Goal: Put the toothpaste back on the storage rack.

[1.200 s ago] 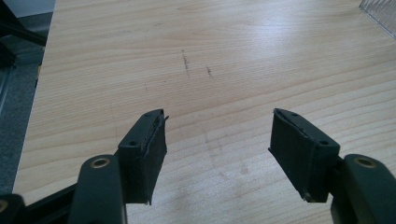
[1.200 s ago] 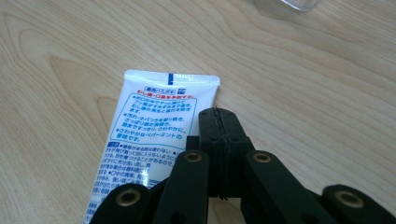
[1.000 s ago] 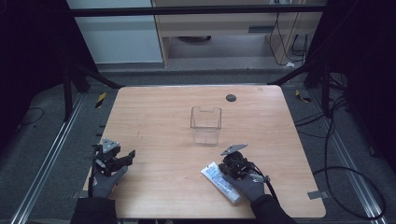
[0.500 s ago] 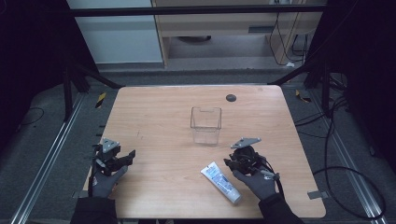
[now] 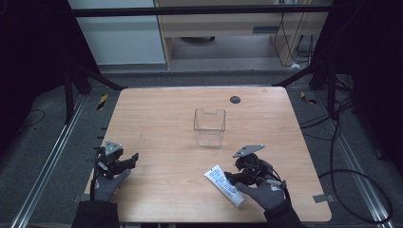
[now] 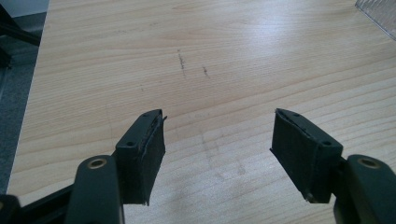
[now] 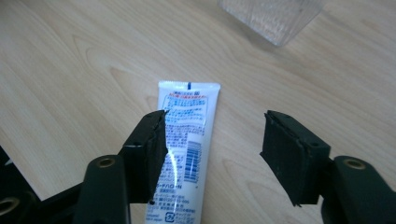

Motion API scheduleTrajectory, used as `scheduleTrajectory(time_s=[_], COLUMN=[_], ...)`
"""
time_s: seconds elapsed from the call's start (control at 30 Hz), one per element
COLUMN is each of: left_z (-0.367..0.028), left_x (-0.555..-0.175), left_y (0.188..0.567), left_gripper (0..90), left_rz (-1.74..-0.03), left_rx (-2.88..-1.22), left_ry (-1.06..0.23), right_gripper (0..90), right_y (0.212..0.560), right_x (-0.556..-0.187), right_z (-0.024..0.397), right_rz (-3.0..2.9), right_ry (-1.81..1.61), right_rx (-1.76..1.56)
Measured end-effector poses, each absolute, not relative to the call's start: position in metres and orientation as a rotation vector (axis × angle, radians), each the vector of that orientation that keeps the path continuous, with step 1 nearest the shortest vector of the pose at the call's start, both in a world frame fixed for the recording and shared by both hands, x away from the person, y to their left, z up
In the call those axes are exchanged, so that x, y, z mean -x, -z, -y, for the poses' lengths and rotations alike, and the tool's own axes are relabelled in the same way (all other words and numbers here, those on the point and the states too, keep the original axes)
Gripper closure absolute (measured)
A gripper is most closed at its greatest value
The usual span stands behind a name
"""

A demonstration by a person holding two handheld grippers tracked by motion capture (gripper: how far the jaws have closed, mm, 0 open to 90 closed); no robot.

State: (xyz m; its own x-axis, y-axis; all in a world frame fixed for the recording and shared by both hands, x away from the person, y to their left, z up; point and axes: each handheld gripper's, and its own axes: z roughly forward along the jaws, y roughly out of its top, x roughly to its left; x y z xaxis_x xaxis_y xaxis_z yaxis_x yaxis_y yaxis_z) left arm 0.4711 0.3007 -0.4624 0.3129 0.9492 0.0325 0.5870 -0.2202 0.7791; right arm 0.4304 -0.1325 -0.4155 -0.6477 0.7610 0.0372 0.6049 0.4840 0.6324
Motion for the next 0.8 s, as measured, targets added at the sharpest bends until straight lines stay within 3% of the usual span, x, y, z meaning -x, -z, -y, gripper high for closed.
scheduleTrajectory(time_s=[0.8], left_z=[-0.301], left_x=[-0.472], left_y=[0.463], left_gripper=[33.1], left_rz=[-1.362], left_rx=[-1.923], left_ry=[-0.688], right_gripper=[35.6], right_y=[0.452], right_x=[-0.434], right_z=[0.097], right_rz=[-2.632], right_ry=[-0.688], right_rx=[-1.152])
